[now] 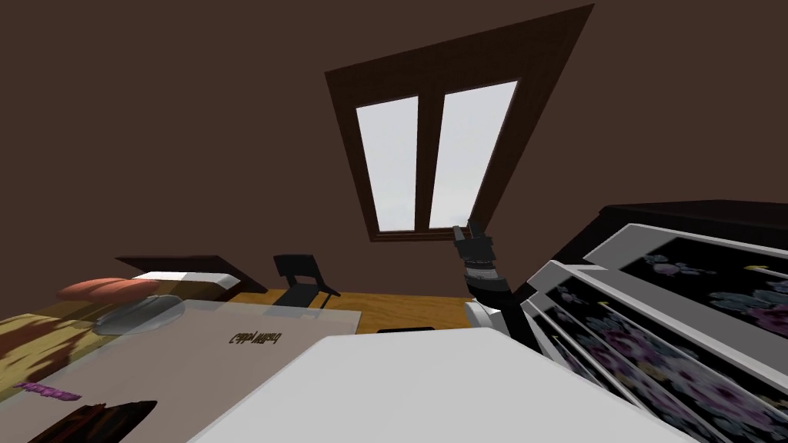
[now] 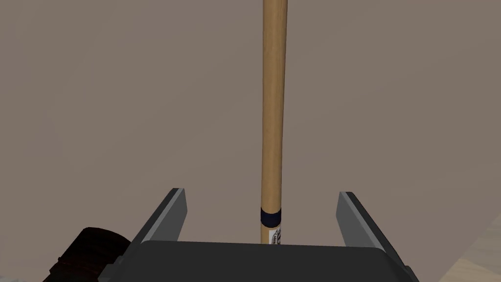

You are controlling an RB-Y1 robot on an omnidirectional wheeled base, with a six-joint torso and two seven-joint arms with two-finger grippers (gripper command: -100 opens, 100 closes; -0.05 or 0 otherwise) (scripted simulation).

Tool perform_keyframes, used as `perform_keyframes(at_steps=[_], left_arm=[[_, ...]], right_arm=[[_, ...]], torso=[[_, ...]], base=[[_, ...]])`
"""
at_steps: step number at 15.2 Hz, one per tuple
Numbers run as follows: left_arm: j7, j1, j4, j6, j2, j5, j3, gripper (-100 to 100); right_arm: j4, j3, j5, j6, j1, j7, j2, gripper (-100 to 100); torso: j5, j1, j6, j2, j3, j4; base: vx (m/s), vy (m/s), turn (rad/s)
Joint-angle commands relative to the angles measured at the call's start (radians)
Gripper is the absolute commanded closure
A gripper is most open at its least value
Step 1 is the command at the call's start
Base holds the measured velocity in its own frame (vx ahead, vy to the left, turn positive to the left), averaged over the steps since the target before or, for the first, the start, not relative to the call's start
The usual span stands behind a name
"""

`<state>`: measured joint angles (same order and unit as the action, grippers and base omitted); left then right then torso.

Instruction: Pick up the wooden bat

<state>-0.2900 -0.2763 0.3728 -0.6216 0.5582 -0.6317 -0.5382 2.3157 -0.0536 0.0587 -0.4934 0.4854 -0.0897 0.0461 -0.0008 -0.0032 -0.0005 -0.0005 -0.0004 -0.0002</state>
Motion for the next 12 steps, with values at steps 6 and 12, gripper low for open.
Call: perform_keyframes(at_steps=[6,12], left_arm=[[0.004,0.029,-0.07,0.04,-0.021,0.003,0.002,-100],[-0.013,0.046,-0.098,0.097,-0.064,0.03,0.017,-100]], right_arm=[[0.0,0.0,0.0,0.0,0.0,0.0,0.0,0],[0.0,0.0,0.0,0.0,0.0,0.0,0.0,0]], torso=[[0.0,0.001,0.0,0.001,0.001,0.0],[0.001,0.004,0.0,0.001,0.001,0.0]], base=[[0.012,0.026,-0.007],[0.002,0.076,0.032]])
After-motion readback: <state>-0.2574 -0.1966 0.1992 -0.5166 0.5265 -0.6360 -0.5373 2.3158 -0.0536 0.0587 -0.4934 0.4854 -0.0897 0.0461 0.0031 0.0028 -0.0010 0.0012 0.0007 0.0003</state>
